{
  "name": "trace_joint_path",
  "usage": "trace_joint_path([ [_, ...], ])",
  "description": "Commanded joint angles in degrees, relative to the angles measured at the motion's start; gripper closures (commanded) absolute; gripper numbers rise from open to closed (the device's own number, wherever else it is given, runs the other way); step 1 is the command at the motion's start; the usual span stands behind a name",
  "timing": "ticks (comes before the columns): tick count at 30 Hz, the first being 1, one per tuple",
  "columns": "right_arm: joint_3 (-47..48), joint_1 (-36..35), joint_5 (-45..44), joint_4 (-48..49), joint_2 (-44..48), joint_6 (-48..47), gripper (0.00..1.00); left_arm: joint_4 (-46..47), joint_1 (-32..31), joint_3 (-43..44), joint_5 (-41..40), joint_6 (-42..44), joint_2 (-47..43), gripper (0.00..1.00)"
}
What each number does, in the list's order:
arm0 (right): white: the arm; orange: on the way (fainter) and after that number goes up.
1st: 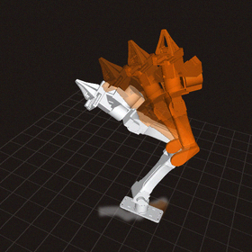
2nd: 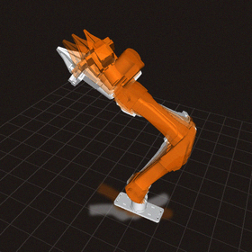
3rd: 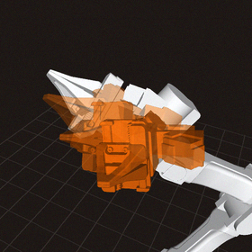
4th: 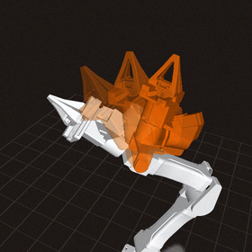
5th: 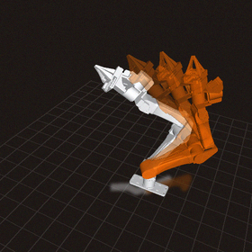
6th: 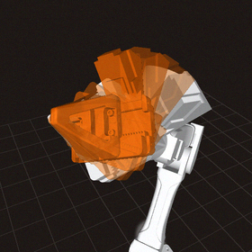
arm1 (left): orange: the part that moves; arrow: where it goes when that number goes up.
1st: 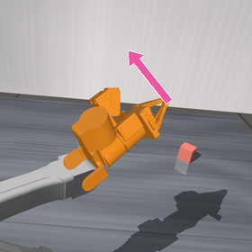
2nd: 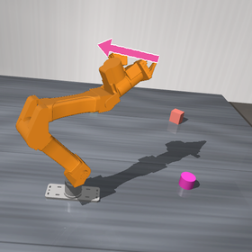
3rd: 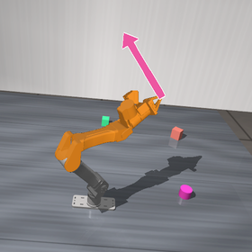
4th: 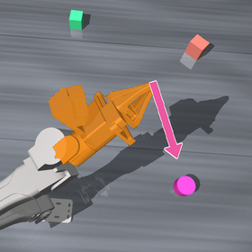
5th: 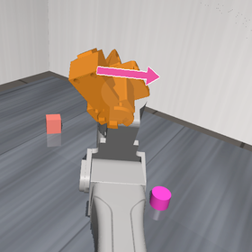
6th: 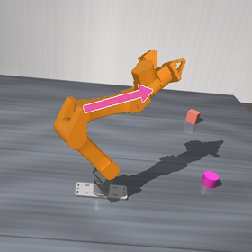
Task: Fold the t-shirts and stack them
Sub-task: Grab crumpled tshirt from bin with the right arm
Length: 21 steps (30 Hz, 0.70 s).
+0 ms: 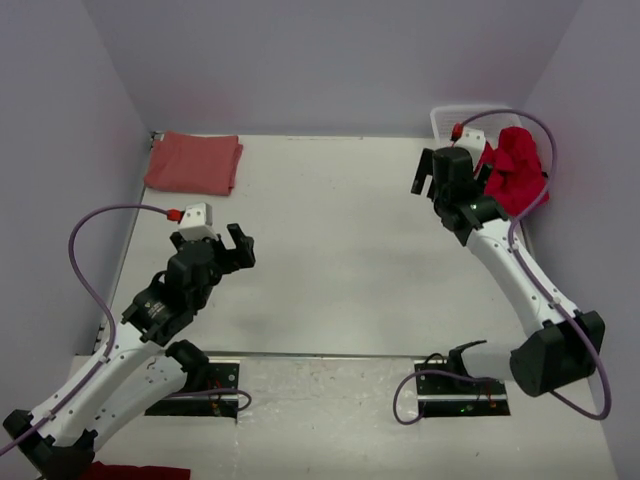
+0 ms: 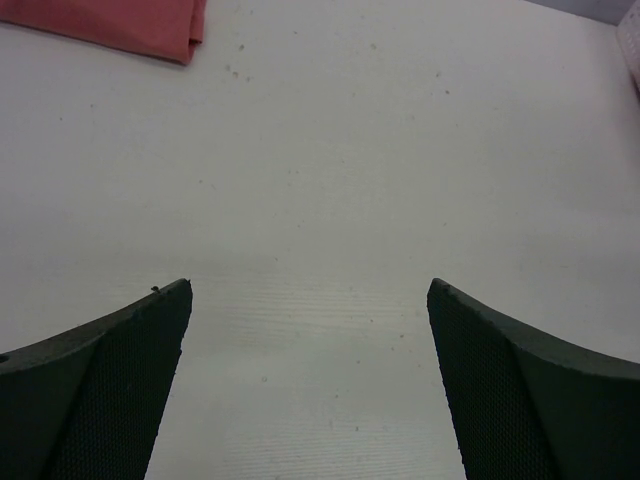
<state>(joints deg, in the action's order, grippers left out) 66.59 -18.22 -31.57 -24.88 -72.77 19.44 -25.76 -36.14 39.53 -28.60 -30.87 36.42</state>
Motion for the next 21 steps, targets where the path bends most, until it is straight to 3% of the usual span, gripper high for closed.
trace_joint_path([
  [1, 12.5, 4.0, -5.7, -0.8, -11.1, -5.3, 0.03, 0.2, -0.3, 0.2, 1.4, 0.3, 0.4, 0.00],
  [3, 20.2, 6.5, -11.2, -1.6, -16.6, -7.1, 0.01, 0.2, -0.3, 0.6, 2.1, 0.1, 1.0, 0.00],
  [8, 31.2, 14.1, -5.0, 1.0, -31.5, -12.7, 0.01, 0.9, -0.2, 1.4, 4.5, -1.2, 1.4, 0.00],
  [12, 45.3, 17.9, 0.1, -1.2, -40.9, -13.6, 0.01, 1.1, -0.3, 1.3, 5.3, -1.5, 1.5, 0.00],
  [15, 55.4, 20.9, 4.1, -2.6, -48.3, -15.0, 0.07, 1.7, -0.3, 0.7, 5.4, -1.5, 2.2, 0.00],
  [18, 60.9, 22.6, 5.9, -3.0, -54.2, -18.7, 0.08, 1.8, -0.2, 0.1, 6.2, -2.3, 2.4, 0.00],
  [21, 60.5, 24.1, 5.7, -1.2, -56.9, -23.0, 0.07, 1.9, -0.2, -0.6, 6.0, -2.5, 2.2, 0.00],
])
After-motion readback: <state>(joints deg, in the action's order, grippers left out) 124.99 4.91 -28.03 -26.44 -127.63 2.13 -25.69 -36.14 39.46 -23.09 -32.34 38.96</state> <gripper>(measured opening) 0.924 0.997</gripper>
